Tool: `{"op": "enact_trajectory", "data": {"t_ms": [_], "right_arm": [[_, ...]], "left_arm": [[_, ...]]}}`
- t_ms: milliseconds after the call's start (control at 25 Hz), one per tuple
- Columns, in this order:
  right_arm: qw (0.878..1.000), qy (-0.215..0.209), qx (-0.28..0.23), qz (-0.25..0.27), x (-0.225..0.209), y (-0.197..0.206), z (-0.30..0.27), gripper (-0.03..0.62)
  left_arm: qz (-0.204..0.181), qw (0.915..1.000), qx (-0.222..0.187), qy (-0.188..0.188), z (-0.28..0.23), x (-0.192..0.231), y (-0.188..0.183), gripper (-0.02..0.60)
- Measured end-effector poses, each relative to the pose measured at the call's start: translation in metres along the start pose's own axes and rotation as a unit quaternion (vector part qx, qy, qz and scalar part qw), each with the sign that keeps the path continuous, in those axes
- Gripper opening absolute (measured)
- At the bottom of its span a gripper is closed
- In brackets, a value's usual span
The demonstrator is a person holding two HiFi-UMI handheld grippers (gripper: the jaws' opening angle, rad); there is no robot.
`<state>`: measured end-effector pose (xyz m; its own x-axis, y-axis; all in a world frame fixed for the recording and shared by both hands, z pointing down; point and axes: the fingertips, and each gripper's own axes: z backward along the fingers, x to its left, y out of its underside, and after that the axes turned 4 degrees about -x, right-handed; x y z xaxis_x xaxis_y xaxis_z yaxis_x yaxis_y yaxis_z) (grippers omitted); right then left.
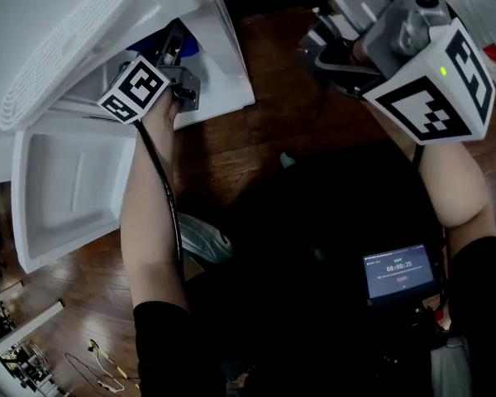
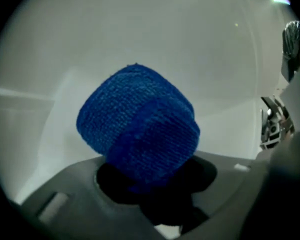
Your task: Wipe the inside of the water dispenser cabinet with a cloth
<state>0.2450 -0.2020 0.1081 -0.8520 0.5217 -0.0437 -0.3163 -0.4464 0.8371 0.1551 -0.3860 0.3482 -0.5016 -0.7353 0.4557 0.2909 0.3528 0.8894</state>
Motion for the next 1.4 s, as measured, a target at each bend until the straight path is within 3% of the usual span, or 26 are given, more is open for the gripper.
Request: {"op": "enact_trajectory", "data": {"t_ms": [200,360,480,680,840,960,1120,1400], "right_arm": [[1.000,-0.011,0.013,-0.001,0.002,0.007,-0.004,0.034],[1.000,-0.001,0.019,-0.002,-0.002,0.012,0.000,0.034],[1.000,0.000,0.021,-0.002,-0.004,0.014,0.001,0.034],[1.000,0.004,0.029,0.005,-0.006,0.021,0.004,0.034],[0.999,-0.006,0.041,0.021,0.000,0.028,0.003,0.034],[0.998,-0.019,0.050,0.033,0.013,0.028,0.001,0.034],[0.998,-0.047,0.044,0.023,0.028,0.024,-0.008,0.034],[0.998,-0.032,0.050,0.014,0.019,0.029,-0.008,0.034]], "left_arm": [[-0.003,0.9983,-0.030,-0.050,-0.017,0.017,-0.009,0.199],[0.028,0.9978,-0.031,-0.051,-0.009,0.014,0.000,0.198],[0.020,0.9990,-0.005,-0.038,0.017,0.004,0.017,0.198],[-0.054,0.9950,0.074,-0.039,0.059,-0.013,0.071,0.198],[-0.046,0.9928,0.099,-0.050,0.057,-0.006,0.100,0.198],[-0.085,0.9840,0.134,-0.080,0.050,0.011,0.102,0.198],[-0.113,0.9735,0.180,-0.083,0.028,0.027,0.095,0.196],[-0.173,0.9472,0.256,-0.085,-0.014,0.056,0.101,0.193]]}}
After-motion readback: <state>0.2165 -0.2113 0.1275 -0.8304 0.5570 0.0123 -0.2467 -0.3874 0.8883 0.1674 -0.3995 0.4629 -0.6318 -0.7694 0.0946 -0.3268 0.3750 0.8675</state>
